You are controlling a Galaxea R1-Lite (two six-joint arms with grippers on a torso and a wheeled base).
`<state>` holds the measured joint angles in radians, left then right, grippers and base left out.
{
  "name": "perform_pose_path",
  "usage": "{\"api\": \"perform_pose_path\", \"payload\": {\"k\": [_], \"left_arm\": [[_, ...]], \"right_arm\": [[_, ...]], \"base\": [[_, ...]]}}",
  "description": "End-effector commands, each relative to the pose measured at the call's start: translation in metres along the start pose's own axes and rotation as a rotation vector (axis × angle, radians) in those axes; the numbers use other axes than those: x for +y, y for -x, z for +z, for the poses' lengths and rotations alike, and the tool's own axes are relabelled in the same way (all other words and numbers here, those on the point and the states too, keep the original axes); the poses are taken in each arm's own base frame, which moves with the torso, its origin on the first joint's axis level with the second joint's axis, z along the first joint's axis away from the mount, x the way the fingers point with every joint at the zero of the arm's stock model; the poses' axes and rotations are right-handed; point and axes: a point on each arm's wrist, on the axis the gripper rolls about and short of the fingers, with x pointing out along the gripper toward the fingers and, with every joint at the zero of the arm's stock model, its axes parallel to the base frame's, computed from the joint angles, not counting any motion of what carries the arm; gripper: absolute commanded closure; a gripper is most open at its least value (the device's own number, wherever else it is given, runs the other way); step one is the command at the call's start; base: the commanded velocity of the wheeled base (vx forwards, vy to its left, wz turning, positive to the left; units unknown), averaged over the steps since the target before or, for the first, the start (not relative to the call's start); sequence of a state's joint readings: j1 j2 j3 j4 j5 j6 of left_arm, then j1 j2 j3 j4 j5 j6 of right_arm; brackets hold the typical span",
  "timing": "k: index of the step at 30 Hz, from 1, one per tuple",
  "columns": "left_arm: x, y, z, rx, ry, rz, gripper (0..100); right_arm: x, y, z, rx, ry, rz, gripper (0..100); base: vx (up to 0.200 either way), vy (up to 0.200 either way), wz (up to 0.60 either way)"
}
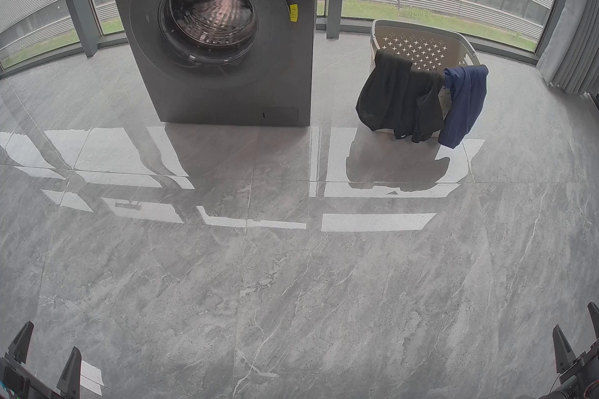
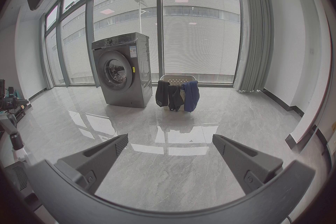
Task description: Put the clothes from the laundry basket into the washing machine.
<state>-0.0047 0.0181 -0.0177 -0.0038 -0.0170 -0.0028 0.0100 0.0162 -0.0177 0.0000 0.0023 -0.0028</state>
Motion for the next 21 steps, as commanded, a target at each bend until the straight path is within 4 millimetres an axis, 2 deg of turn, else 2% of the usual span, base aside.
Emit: {"api": "perform_pose_path", "payload": {"k": [1, 9, 21], "left_arm": [[0.0, 0.0001, -0.0052, -0.001, 0.002, 0.0, 0], [0.0001, 0.0, -0.0052, 0.0, 0.003, 0.002, 0], [0.0001, 0.0, -0.0052, 0.0, 0.014, 0.002, 0]], "right_arm": [[0.0, -0.0008, -0.0051, 0.011, 0.0, 0.001, 0], [0.0, -0.0008, -0.0051, 0.011, 0.0, 0.003, 0], [0.0, -0.0008, -0.0051, 0.011, 0.0, 0.003, 0]], "base": [[0.0, 0.0, 0.0], [0.0, 0.0, 0.0], [0.2, 0.0, 0.0]]}}
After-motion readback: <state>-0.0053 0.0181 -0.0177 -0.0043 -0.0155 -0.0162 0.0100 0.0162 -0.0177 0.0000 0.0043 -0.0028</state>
